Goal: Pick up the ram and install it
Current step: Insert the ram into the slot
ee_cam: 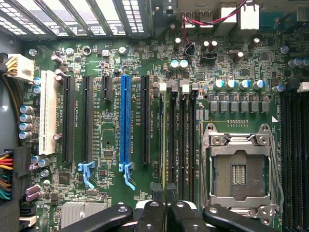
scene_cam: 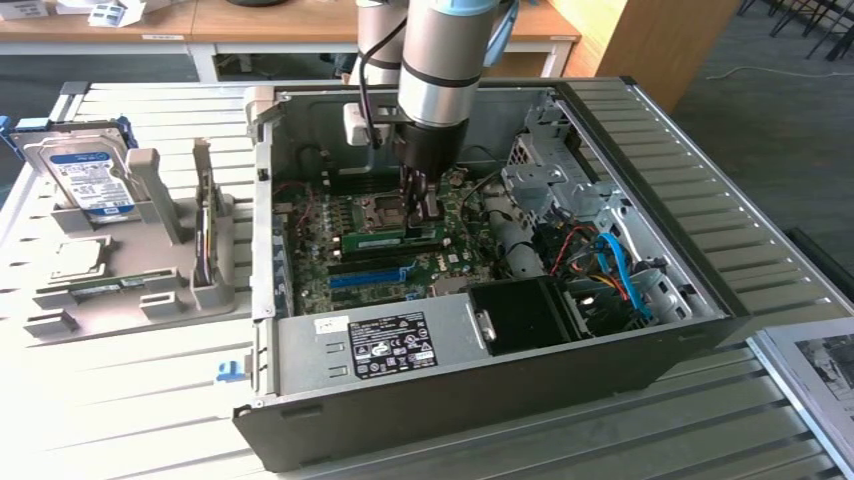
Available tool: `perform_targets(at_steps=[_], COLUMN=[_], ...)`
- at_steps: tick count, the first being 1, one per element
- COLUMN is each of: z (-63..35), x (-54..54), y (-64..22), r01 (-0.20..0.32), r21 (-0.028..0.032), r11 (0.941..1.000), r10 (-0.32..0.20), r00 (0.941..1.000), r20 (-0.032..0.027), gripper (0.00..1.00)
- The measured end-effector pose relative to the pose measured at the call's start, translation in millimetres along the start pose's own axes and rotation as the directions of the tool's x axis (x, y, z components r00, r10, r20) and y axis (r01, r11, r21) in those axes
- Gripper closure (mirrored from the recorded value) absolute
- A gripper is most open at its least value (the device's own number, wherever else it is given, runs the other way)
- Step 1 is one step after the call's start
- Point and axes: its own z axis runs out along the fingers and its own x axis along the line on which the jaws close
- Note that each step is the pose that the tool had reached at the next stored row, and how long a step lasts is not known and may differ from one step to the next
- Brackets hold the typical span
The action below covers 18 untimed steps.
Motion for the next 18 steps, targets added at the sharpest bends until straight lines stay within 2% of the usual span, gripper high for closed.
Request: perform_targets(at_steps=[18], z=[0.0], x=[0.0], y=[0.0], r01=[0.013], r21=[0.0006], r11=[0.9999], r10=[-0.013], r00=[0.9999], r20=[-0.0005], gripper=[0.88])
